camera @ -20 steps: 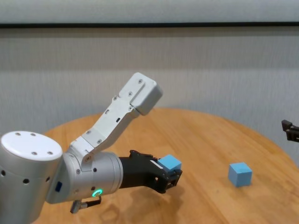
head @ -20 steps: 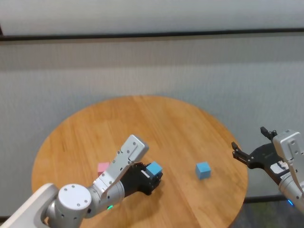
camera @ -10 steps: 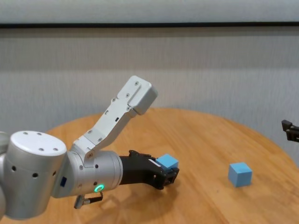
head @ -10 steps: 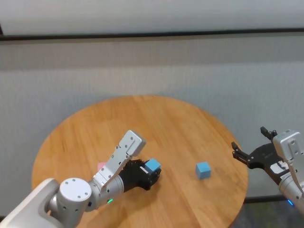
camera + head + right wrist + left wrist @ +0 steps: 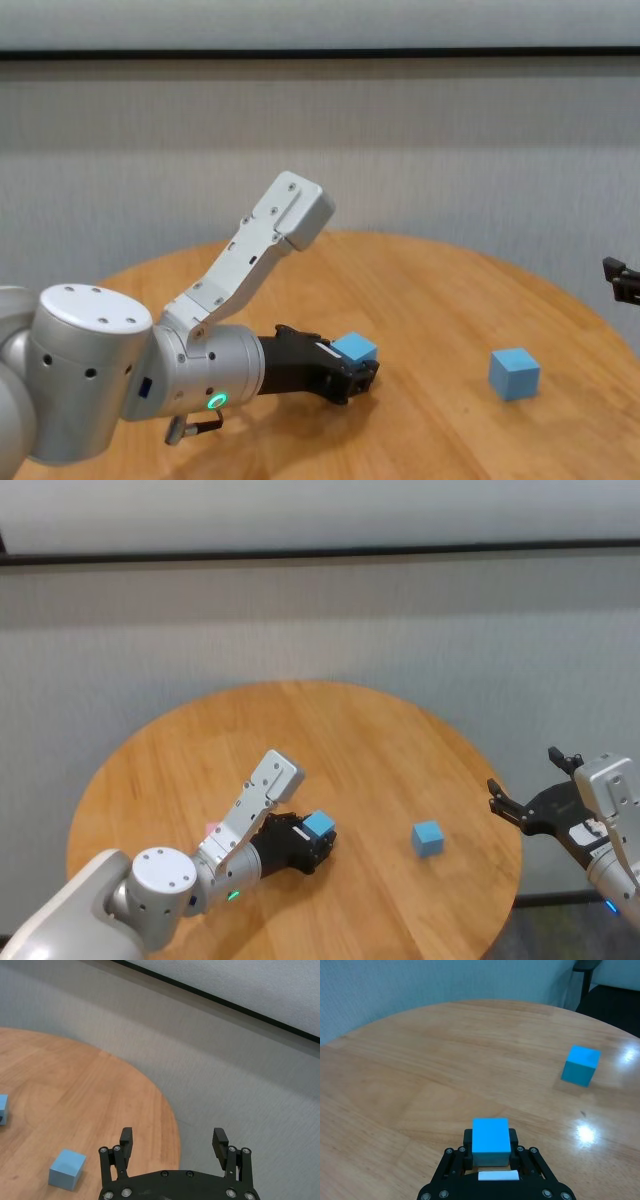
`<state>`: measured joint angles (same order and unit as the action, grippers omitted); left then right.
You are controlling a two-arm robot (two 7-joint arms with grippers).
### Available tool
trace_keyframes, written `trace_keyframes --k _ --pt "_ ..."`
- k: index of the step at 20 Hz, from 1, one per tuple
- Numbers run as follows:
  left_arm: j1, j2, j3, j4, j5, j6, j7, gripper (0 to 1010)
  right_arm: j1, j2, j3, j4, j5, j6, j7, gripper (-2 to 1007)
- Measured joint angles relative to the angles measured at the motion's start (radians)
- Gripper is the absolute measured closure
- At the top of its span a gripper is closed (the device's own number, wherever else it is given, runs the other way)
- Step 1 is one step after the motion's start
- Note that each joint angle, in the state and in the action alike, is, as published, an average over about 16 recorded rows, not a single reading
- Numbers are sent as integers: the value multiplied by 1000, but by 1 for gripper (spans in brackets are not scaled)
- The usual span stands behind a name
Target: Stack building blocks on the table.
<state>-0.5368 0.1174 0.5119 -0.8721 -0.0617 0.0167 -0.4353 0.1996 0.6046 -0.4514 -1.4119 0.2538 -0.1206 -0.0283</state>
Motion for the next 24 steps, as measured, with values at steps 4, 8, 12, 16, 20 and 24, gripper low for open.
trace_keyframes --k 4,8,12,16,20,24 --pt "-13 -8 -1 30 5 -12 0 610 0 0 0 0 0 0 0 0" --pt "-18 -11 -2 42 11 -19 1 573 0 0 0 0 0 0 0 0" --pt "-17 -10 -2 40 18 -23 2 498 0 0 0 0 0 0 0 0" --pt "-5 0 -4 9 22 -23 0 385 0 0 0 0 0 0 0 0" --pt "20 21 -9 -56 19 -17 -7 249 0 0 0 0 0 0 0 1" --pt "57 54 -17 -148 10 -6 -14 135 0 0 0 0 0 0 0 1"
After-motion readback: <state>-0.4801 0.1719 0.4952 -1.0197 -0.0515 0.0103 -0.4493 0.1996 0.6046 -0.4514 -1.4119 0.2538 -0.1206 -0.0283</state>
